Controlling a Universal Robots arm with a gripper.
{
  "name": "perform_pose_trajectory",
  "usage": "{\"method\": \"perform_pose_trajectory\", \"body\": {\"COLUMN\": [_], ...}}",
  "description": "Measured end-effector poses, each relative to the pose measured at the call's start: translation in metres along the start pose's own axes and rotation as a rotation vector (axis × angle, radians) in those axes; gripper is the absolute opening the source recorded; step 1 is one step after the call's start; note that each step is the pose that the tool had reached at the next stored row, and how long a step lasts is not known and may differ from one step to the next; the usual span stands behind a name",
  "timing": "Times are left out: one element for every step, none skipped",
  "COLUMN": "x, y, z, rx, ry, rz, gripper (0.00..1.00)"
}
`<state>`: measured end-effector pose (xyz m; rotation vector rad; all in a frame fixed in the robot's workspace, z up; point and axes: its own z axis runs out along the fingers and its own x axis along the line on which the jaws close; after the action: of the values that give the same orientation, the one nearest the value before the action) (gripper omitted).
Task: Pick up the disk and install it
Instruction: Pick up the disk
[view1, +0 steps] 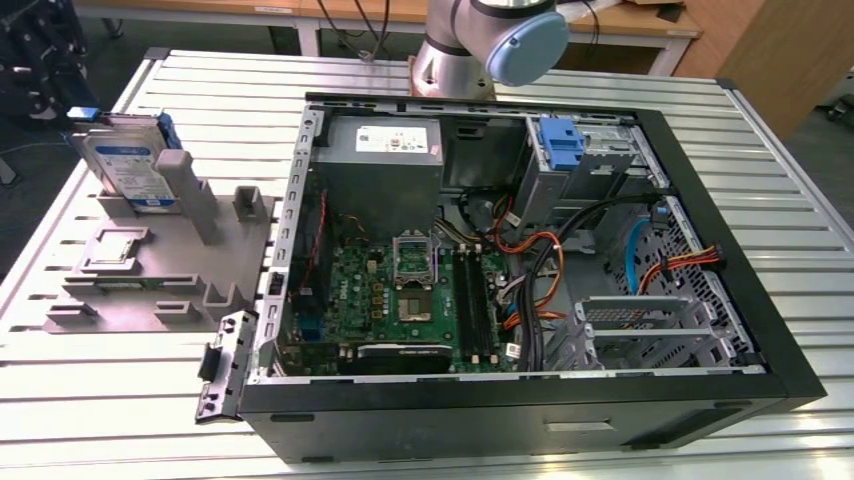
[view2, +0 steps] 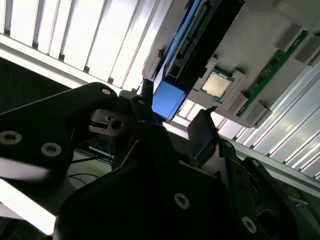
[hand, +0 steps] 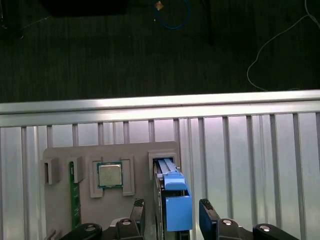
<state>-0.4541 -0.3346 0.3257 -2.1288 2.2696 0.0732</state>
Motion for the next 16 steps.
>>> {"method": "perform_pose_trajectory", "body": {"x": [-0.0005,-0.0008,-0.0012,-0.0013,-0.0012,-0.0012,-0.0012,-0.0011,-0.0011,-0.001,-0.001,-0.001,-0.0009,-0.0009,-0.0009,-0.0009], "y": [0.0001,0.0001,0.0001,0.0,0.0,0.0,-0.0001,-0.0001,-0.0001,-0.0001,0.0,0.0,-0.0001,-0.0001,-0.0001,-0.0001], "z": [0.0014,0.0032,0.005,0.0068,0.0087,0.0105,0.0122,0.0137,0.0149,0.0158,0.016,0.016,0.0171,0.0181,0.0182,0.0182], "rx": [-0.0003,-0.0003,-0.0005,-0.0005,-0.0006,-0.0007,-0.0008,-0.001,-0.001,-0.0011,-0.0012,-0.0014,-0.0012,-0.0012,-0.0011,-0.0011], "ry": [-0.0012,-0.0019,-0.0019,-0.0019,-0.0019,-0.0019,-0.0019,-0.0018,-0.0018,-0.002,-0.0022,-0.0022,-0.0023,-0.0023,-0.0024,-0.0023], "rz": [0.0,-0.001,-0.001,-0.002,-0.004,-0.007,-0.009,-0.011,-0.012,-0.013,-0.013,-0.013,-0.013,-0.013,-0.013,-0.013], "gripper": [0.55,0.55,0.55,0.55,0.55,0.55,0.55,0.55,0.55,0.55,0.55,0.55,0.55,0.55,0.55,0.55]}}
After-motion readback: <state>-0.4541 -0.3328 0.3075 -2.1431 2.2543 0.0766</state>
